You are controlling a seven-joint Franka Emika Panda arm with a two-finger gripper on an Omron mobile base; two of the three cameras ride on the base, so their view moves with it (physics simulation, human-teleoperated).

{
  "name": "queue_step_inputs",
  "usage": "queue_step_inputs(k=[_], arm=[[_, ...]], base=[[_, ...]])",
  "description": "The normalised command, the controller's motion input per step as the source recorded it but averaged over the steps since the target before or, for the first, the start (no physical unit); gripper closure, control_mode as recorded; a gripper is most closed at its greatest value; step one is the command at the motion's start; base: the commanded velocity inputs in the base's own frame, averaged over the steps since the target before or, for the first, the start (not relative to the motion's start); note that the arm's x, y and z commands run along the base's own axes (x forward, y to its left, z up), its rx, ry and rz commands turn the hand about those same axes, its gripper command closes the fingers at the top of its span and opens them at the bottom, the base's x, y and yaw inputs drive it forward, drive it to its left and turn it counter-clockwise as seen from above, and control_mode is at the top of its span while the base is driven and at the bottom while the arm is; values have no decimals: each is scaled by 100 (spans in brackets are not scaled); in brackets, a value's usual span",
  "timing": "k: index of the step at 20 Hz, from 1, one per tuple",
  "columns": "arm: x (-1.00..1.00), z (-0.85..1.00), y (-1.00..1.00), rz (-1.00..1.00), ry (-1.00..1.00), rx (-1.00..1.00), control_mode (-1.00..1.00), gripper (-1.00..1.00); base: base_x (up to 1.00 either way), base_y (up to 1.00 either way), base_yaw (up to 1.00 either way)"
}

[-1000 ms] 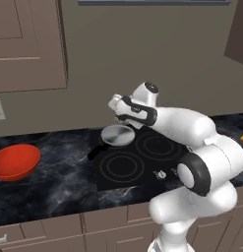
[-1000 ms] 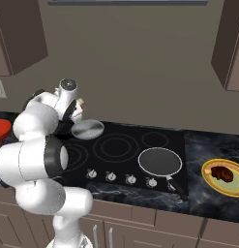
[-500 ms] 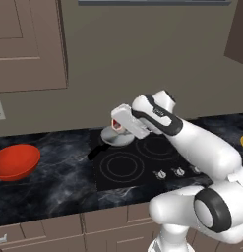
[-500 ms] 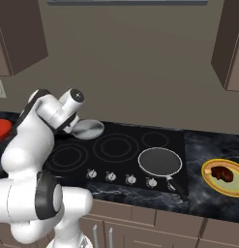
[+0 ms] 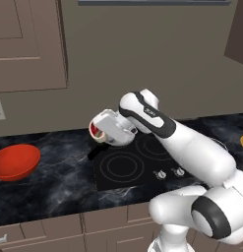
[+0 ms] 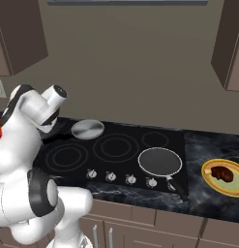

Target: Place one of the steaks on the plate and the other in the bowl. Then place the bowl in the fridge.

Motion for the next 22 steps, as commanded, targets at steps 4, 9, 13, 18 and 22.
queue_step_inputs(k=[4,9,13,18,22], arm=[[-25,0,83,16,-1,0,-100,100],[1,0,79,0,1,0,-100,100],[2,0,64,-1,0,0,-100,100],[0,0,68,-6,-3,-4,-100,100],[0,-1,77,-7,0,-5,-100,100]], base=[[0,0,0],[0,0,0],[0,0,0],[0,0,0],[0,0,0]])
